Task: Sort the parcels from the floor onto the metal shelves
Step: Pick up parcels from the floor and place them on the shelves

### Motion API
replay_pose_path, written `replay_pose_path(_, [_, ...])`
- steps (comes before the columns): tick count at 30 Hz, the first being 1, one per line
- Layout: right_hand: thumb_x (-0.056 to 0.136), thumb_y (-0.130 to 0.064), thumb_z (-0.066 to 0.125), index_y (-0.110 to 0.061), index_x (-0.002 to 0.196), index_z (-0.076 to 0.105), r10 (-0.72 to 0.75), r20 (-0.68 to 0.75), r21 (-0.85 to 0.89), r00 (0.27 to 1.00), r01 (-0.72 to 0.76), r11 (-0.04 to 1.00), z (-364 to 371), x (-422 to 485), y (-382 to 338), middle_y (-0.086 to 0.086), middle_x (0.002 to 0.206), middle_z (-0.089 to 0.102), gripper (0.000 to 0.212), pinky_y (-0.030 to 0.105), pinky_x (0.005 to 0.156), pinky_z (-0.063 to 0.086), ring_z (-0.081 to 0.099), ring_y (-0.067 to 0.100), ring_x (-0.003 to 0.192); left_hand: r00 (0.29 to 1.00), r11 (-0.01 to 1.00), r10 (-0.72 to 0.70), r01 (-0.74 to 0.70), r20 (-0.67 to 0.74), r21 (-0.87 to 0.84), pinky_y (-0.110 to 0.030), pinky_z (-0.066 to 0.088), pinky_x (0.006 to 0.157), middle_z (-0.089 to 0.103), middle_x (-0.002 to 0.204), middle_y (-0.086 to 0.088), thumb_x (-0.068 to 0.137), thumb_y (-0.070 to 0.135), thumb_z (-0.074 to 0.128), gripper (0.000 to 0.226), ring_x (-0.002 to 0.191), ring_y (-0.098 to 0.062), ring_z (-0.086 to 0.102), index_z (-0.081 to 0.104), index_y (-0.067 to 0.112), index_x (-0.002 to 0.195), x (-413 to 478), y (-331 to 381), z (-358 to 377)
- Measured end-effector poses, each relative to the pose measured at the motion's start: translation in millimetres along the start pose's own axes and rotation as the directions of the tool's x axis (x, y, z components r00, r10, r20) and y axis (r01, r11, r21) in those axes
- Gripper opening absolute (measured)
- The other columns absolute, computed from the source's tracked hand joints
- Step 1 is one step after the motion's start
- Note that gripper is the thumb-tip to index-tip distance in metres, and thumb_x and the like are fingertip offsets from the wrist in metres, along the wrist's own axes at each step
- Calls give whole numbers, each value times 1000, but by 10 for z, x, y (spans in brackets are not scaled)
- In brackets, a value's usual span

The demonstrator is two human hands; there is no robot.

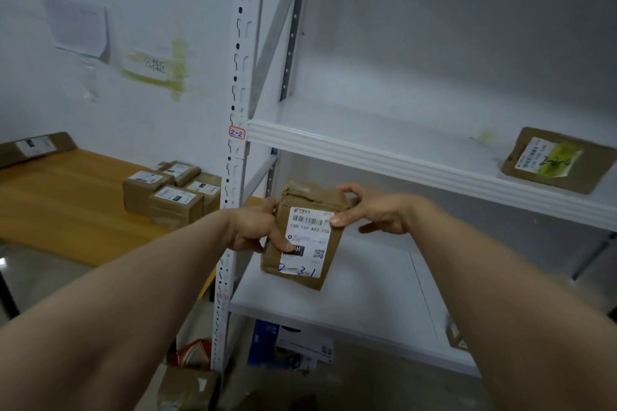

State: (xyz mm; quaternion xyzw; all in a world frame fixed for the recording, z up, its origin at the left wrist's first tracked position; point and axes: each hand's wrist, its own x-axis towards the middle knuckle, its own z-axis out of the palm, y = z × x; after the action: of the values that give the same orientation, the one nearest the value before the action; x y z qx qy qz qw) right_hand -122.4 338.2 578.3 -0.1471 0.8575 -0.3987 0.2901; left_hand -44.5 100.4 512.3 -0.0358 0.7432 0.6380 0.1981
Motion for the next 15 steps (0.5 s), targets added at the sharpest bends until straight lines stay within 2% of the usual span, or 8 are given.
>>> replay_pose_path(3, [56, -18, 97, -32, 132, 49, -6, 5, -1, 1000, 6, 1000, 190, 147, 160, 0, 126, 63, 90, 40, 92, 59, 65, 19, 114, 998, 998, -66, 66, 16, 23, -62, 43, 102, 64, 125, -17, 68, -16, 75, 91, 119, -41, 58, 36, 22, 142, 79, -186, 64])
replay_pose_path(6, [62, -14, 94, -30, 126, 48, 2, -36, -55, 999, -4, 998, 374, 331, 318, 3, 120, 64, 81, 43, 86, 62, 69, 21, 105, 988, 987, -116, 126, -103, 98, -52, 50, 95, 66, 116, -9, 71, -9, 74, 95, 107, -30, 62, 28, 30, 144, 211, -364, 159])
replay_pose_path(9, [66, -11, 90, -28, 125, 44, 7, -94, -85, 996, -15, 996, 484, 546, 493, 4, 117, 60, 77, 44, 85, 62, 65, 22, 102, 975, 986, -117, 137, -190, 97, -48, 53, 89, 65, 111, -5, 80, -3, 67, 93, 98, -24, 61, 19, 38, 149, 394, -527, 198])
replay_pose_path(11, [67, -6, 87, -27, 128, 40, 20, -144, -108, 989, -36, 993, 537, 749, 623, 7, 119, 55, 80, 45, 87, 61, 60, 24, 105, 967, 987, -115, 137, -225, 85, -45, 53, 87, 59, 124, -6, 85, -3, 62, 94, 100, -20, 59, 15, 43, 151, 521, -607, 200])
replay_pose_path(13, [69, -4, 84, -26, 134, 34, 55, -182, -132, 982, -80, 988, 577, 998, 766, 9, 124, 52, 85, 46, 92, 58, 56, 27, 111, 958, 985, -129, 154, -254, 81, -48, 50, 96, 42, 147, -9, 86, -7, 56, 92, 115, -24, 53, 16, 42, 153, 664, -680, 180])
replay_pose_path(15, [72, -6, 83, -23, 142, 28, 90, -214, -154, 973, -124, 980, 596, 1240, 910, 10, 128, 52, 90, 41, 93, 55, 55, 27, 113, 946, 980, -160, 186, -282, 68, -49, 47, 101, 32, 155, -10, 89, -10, 49, 87, 130, -31, 44, 19, 39, 153, 814, -757, 149])
